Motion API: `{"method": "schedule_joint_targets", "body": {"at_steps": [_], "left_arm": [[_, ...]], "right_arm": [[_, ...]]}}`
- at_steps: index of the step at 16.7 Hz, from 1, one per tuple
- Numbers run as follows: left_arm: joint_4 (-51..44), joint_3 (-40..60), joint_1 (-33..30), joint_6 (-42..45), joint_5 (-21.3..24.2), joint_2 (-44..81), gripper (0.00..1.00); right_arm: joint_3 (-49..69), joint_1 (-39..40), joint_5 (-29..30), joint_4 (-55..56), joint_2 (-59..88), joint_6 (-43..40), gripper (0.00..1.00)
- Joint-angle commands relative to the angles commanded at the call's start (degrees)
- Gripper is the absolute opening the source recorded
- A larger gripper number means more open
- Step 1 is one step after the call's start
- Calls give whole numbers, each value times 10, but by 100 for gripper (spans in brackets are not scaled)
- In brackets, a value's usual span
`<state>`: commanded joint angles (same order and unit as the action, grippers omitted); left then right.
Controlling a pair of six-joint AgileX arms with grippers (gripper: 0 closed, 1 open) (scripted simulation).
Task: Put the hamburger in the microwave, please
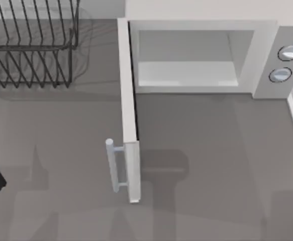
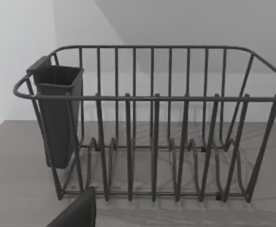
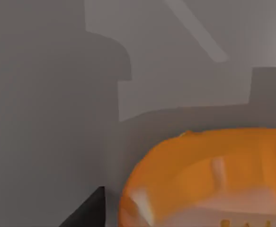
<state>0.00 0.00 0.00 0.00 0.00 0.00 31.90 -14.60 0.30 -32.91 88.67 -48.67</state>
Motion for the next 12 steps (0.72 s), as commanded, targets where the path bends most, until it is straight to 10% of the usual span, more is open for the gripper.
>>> {"method": "schedule_joint_targets", "body": {"at_steps": [12], "left_arm": [[0,0,0,0,0,0,100]], "right_arm": [[0,0,0,0,0,0,2]]}}
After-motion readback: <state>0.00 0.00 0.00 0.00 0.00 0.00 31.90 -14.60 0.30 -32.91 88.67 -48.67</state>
